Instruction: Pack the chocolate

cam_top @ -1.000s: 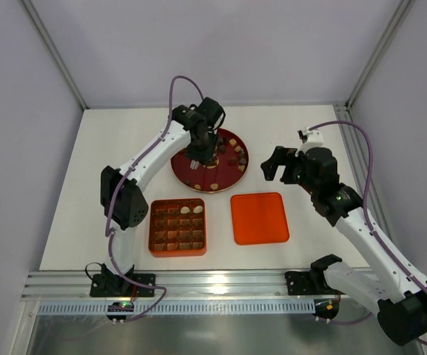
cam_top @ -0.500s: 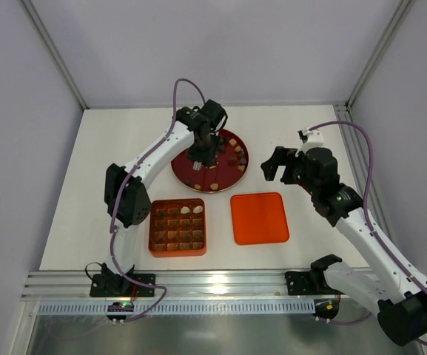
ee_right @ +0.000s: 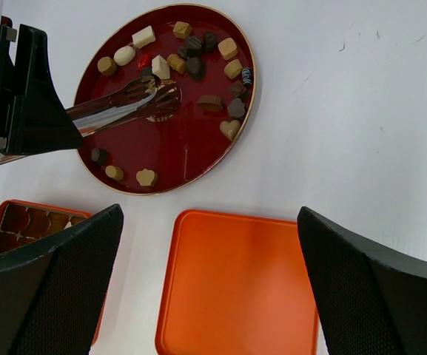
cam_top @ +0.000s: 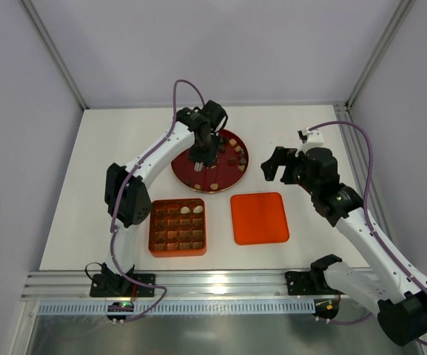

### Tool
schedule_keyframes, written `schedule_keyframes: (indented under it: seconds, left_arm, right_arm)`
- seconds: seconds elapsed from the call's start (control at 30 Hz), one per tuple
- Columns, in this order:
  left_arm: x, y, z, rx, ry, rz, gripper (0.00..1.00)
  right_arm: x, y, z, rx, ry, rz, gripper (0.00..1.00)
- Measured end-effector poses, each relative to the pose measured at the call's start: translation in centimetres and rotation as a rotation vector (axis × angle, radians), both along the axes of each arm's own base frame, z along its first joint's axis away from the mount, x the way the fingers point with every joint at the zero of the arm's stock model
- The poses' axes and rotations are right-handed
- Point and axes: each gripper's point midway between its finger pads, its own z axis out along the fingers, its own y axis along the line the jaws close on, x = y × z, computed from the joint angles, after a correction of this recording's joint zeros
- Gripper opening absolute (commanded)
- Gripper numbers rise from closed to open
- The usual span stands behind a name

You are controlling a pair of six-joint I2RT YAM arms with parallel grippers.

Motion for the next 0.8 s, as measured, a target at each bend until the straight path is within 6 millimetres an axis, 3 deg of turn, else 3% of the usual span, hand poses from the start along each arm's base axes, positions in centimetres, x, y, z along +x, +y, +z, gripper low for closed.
schedule_keyframes:
  seconds: [0.8]
  left_arm:
    - [-0.5, -0.7, -1.1, 0.003, 0.0, 0.056, 0.38]
  right_arm:
    - [0.0, 0.0, 0.0, 0.0, 0.0, 0.001, 1.0]
